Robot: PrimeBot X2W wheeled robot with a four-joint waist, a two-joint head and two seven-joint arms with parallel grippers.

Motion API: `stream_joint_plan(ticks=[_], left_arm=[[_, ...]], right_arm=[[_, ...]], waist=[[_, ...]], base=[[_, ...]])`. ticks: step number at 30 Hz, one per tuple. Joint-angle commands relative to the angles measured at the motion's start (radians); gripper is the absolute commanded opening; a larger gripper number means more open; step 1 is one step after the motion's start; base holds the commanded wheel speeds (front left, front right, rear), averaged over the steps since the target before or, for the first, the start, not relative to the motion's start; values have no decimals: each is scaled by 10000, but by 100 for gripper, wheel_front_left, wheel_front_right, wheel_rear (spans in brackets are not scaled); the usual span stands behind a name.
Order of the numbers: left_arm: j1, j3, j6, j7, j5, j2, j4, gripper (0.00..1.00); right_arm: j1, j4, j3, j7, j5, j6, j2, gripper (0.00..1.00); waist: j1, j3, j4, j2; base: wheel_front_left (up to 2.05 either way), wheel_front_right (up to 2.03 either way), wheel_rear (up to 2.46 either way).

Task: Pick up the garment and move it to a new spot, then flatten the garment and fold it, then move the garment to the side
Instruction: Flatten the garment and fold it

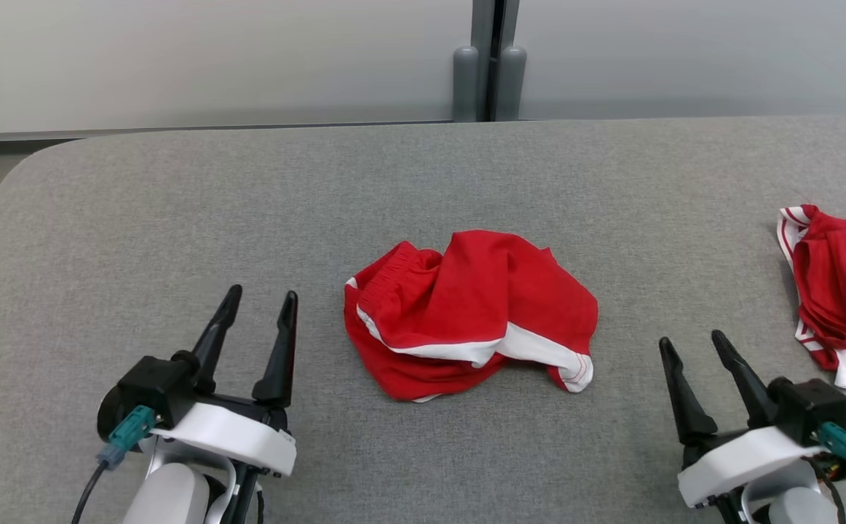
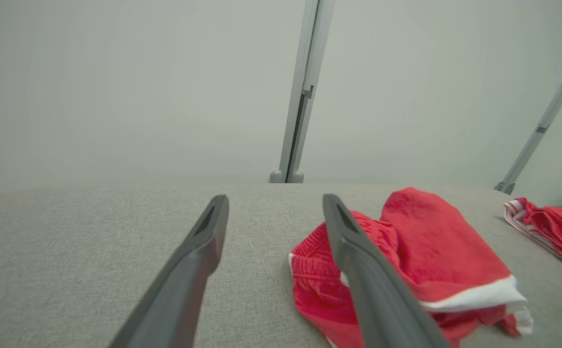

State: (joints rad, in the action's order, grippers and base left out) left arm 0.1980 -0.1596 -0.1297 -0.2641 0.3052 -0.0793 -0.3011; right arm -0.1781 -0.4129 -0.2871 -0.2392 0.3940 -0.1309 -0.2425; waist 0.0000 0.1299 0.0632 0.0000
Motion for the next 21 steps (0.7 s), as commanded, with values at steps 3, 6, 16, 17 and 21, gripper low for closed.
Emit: stream_joint_plan(ticks=[3,6,16,17,21], left_arm=[[199,-751,-11,2,530,-511,23,100],[294,-1672,-10,4,1226,-1038,10,100],[1712,-5234,-12,2,3676,-3184,-619,100],[1892,-5525,-12,2,3833,-3284,-712,100],[2496,-6517,-12,2,4713,-3477,-877,100]], right_arm=[[335,50,714,-147,-718,5,450,100],[392,113,1111,-191,-1219,5,786,100],[232,271,1661,-114,-1987,5,1189,100],[224,291,1655,-94,-2026,5,1218,100],[159,354,1642,-22,-2127,5,1274,100]], waist=[[0,73,-135,0],[0,137,-231,0],[0,458,-452,0],[0,495,-479,0],[0,631,-572,0]], base=[[0,0,0],[0,0,0],[0,0,0],[0,0,0],[0,0,0]])
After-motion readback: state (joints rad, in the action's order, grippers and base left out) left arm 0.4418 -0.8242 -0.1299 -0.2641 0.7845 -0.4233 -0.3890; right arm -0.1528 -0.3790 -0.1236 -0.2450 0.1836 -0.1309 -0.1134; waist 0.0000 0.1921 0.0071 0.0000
